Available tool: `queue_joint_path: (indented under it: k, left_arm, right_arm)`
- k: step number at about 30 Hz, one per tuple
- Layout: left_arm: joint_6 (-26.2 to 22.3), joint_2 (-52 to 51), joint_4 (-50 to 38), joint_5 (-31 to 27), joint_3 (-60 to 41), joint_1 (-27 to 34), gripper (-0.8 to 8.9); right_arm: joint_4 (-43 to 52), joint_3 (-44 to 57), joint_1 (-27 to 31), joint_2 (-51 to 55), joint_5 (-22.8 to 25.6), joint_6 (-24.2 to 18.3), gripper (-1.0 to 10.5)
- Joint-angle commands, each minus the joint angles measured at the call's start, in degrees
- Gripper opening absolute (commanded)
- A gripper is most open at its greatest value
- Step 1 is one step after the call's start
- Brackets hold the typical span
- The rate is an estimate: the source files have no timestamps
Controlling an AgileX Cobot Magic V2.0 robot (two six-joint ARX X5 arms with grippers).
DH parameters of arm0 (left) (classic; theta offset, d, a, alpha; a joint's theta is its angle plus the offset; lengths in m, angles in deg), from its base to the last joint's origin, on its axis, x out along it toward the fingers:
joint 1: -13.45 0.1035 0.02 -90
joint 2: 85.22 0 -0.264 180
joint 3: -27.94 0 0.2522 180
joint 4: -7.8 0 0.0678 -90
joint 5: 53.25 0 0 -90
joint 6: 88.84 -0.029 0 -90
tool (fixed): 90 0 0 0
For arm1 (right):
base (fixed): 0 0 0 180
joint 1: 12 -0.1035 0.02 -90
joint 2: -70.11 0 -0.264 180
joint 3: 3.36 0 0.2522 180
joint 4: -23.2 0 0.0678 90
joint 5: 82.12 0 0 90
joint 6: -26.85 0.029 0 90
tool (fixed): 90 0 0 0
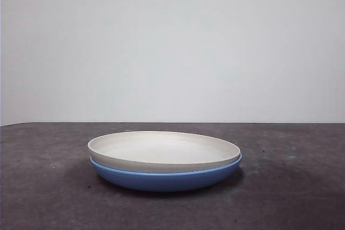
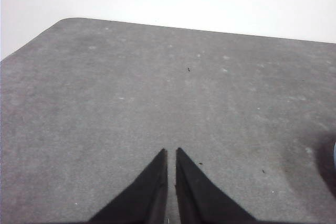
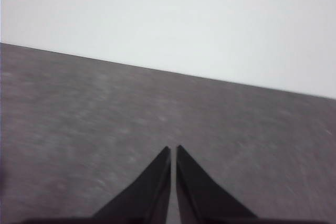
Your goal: Pick up the white plate, put it on the blue plate, put it on desk
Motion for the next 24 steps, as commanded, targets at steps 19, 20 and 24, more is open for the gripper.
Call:
queue_joint_path:
  k: [19,20,24]
  left_arm:
    - [-0.63,-0.11,0.33,-0.15,-1.20,0.09,0.28]
    - [-0.66,-0.11,0.33,-0.15,-1.18,0.09,0.28]
    - [-0.63,-0.11,0.33,-0.15,-1.18,0.09,0.28]
  right_arm:
    - [-1.64,11.17,0.24,7.13,8.72,3.54,0.1]
    - [-2.23,11.17,0.24,7.15,8.90,3.58,0.1]
    - [-3.02,11.17,0.11,7.15,8.85,3.63,0.1]
